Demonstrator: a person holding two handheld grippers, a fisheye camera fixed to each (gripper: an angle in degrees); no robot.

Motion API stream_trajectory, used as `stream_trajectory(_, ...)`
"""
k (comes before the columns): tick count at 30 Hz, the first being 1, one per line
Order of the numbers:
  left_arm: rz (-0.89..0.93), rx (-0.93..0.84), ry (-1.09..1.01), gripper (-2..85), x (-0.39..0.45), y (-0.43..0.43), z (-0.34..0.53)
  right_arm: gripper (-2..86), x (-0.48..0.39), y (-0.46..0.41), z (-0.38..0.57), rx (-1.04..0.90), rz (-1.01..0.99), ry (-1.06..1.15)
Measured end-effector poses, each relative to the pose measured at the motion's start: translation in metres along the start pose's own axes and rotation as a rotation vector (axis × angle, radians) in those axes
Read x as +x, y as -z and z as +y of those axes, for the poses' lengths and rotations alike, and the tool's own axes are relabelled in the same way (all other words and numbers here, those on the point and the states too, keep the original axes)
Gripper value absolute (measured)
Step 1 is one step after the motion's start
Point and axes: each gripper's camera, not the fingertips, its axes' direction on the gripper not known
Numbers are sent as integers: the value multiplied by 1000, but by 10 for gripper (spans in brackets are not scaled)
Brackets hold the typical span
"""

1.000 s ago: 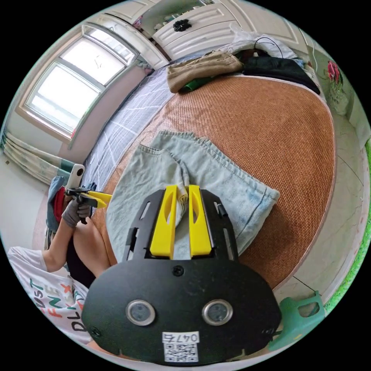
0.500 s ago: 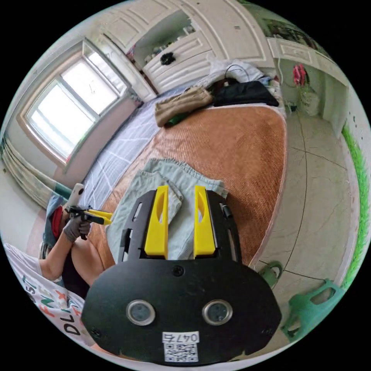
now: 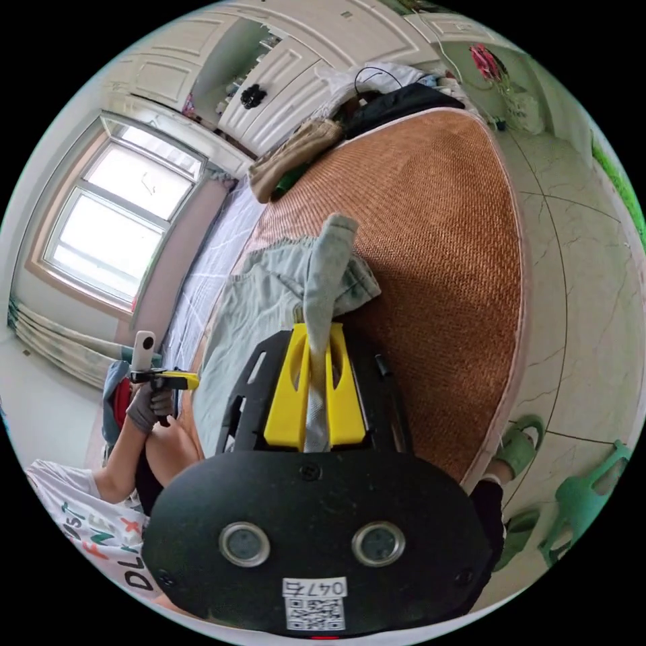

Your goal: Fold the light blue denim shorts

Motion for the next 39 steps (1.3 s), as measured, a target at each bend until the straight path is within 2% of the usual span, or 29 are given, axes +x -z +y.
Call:
stream_trajectory(4, -38, 47, -48, -5, 8, 27, 39, 0, -28, 9, 8, 16, 78, 37)
stream_trajectory(8, -1, 116, -153, -8, 50, 77, 100, 0, -97, 32, 28, -20, 255, 276)
stream_trajectory(12, -78, 202, -253, -8, 124, 142, 194, -2, -157, 56, 58, -53, 321, 454)
stream_trajectory(16, -103, 313, -302, -8, 171, 231, 312, -2, -212, 80, 78, -70, 260, 587)
stream_trajectory(22, -196, 607, -259, -3, 214, 450, 573, -2, -333, 105, 107, -17, 38, 848)
stream_trajectory(26, -398, 804, -219, -7, 275, 617, 766, -2, -443, 97, 126, 21, -179, 1066)
stream_trajectory(29, -616, 903, -123, -4, 321, 720, 887, -1, -518, 76, 136, 31, -340, 1153)
stream_trajectory(31, -680, 951, -32, 2, 327, 774, 945, 1, -553, 51, 137, -9, -424, 1137)
stream_trajectory(34, -700, 943, 175, 52, 286, 841, 1019, 15, -581, -9, 137, -111, -511, 1016)
stream_trajectory(35, -740, 925, 308, 84, 255, 857, 1045, 38, -581, -35, 141, -118, -509, 980)
stream_trajectory(37, -789, 882, 508, 119, 207, 868, 1086, 73, -569, -73, 148, -152, -456, 934)
stream_trajectory(39, -769, 939, 632, 124, 189, 862, 1145, 87, -531, -107, 151, -271, -484, 839)
